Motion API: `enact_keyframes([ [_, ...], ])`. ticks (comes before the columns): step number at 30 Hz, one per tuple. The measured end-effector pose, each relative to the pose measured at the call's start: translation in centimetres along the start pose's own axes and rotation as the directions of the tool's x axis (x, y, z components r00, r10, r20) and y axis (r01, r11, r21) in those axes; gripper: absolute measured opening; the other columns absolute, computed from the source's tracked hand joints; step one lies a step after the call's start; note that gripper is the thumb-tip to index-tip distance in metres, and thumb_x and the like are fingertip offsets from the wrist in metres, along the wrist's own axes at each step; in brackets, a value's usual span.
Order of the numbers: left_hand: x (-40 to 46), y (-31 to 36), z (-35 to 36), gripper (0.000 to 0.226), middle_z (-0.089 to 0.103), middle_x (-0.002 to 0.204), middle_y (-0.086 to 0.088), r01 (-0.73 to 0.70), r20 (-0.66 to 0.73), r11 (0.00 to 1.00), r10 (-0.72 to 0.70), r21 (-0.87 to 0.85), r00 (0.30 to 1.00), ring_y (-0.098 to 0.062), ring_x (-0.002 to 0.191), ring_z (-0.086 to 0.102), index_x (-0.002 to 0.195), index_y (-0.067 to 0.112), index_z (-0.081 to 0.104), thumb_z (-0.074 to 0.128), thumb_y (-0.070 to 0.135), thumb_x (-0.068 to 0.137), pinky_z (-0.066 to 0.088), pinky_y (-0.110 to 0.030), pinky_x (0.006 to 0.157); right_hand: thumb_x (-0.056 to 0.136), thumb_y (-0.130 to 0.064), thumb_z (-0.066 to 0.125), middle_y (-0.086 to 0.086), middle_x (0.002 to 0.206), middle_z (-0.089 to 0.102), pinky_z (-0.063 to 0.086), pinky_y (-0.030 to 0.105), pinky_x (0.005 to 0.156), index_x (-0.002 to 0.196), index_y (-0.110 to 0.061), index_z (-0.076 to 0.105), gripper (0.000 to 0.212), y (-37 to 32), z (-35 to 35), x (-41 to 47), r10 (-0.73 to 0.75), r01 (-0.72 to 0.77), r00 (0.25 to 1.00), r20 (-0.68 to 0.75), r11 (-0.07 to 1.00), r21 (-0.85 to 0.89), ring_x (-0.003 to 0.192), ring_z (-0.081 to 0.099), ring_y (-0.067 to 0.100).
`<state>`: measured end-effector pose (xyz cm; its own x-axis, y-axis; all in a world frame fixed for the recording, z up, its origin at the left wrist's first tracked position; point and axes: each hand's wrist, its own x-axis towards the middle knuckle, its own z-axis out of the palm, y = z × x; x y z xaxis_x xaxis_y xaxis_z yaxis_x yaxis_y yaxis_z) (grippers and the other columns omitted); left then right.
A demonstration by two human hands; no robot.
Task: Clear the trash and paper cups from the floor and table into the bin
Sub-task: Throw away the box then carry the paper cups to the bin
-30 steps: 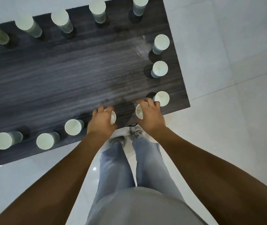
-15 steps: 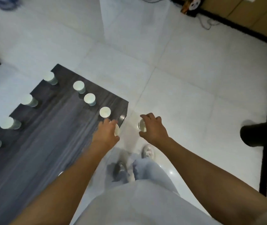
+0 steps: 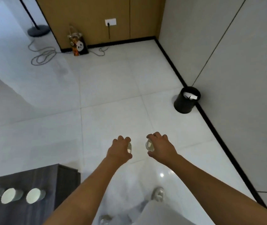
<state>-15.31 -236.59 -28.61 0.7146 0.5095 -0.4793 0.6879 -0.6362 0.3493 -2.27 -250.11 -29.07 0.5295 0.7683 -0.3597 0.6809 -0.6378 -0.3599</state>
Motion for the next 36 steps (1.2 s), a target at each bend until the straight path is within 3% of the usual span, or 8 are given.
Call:
enact_keyframes([
  [6,7.9,15.6,1.1,0.063,0.042,0.13,-0.008,-0.155,0.047,0.987,0.154,0.03,0.987,-0.027,0.121,0.041,0.137,0.019,0.041,0.067,0.023,0.079,0.049,-0.04,0.091,0.081,-0.028,0.067,-0.001,0.133,0.039,0.049,0.034,0.081,0.136,-0.026,0.039,0.061,13.7,-7.3,0.6,0.14,-0.136,0.987,-0.076,0.99,0.045,0.116,0.037,0.026],
  [11,12.9,24.7,1.9,0.064,0.044,0.13,-0.007,-0.263,0.077,0.963,0.258,0.061,0.963,-0.025,0.121,0.04,0.138,0.019,0.041,0.069,0.026,0.08,0.048,-0.034,0.092,0.081,-0.026,0.069,0.0,0.134,0.041,0.05,0.036,0.085,0.135,-0.025,0.04,0.061,21.7,-12.2,2.1,0.265,-0.253,0.957,-0.119,0.962,0.108,0.117,0.039,0.027],
  [26,40.3,42.9,-4.8,0.064,0.043,0.132,-0.009,-0.397,0.17,0.908,0.373,0.135,0.912,-0.028,0.123,0.039,0.137,0.019,0.042,0.069,0.026,0.08,0.045,-0.035,0.095,0.079,-0.027,0.07,0.002,0.135,0.041,0.046,0.036,0.089,0.135,-0.026,0.041,0.064,39.5,-25.2,21.1,0.496,-0.453,0.861,-0.116,0.849,0.271,0.119,0.038,0.029],
  [36,54.7,51.3,-9.6,0.061,0.043,0.132,-0.01,-0.371,0.19,0.921,0.346,0.117,0.919,-0.027,0.123,0.04,0.137,0.017,0.042,0.069,0.024,0.082,0.043,-0.033,0.099,0.08,-0.025,0.069,0.002,0.134,0.042,0.046,0.037,0.093,0.136,-0.025,0.043,0.062,49.2,-34.2,33.3,0.51,-0.469,0.856,-0.079,0.832,0.296,0.118,0.039,0.03],
])
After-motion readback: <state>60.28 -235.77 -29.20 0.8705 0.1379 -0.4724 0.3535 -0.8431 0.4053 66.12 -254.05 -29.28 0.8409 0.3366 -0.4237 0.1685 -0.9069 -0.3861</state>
